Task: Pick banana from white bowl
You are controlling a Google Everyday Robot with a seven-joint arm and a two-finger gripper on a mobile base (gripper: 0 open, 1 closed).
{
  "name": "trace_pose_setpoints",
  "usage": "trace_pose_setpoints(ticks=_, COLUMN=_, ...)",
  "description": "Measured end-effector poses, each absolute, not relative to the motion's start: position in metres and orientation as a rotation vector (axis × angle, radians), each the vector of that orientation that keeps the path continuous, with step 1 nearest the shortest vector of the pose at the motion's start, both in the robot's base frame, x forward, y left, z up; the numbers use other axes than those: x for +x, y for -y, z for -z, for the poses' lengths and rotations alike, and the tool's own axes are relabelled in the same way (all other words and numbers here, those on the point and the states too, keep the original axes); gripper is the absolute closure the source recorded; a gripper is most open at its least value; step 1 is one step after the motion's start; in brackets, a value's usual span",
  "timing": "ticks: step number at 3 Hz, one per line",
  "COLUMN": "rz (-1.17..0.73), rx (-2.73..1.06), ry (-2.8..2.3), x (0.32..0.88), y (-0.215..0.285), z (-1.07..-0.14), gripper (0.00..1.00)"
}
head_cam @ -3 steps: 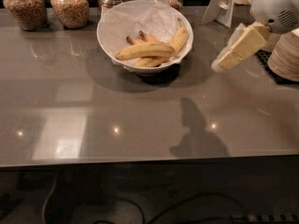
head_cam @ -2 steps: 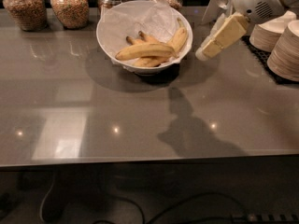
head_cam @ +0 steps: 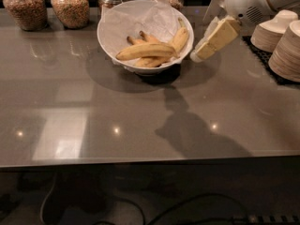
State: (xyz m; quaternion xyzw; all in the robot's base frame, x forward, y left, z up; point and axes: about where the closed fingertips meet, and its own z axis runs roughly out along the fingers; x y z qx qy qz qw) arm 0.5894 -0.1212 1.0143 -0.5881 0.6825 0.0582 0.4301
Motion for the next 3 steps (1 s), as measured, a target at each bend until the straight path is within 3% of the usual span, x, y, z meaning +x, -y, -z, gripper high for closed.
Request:
trace_pose_setpoints(ticks=2, rz=-0.232, rx=-1.58, ry=-1.588, x=0.621, y=0.067, z=-0.98, gripper=0.0)
trace_pose_setpoints(ticks=3, rz=-0.268, rx=-1.607, ry=-1.549, x=0.631, y=0.046, z=-0.968, gripper=0.19)
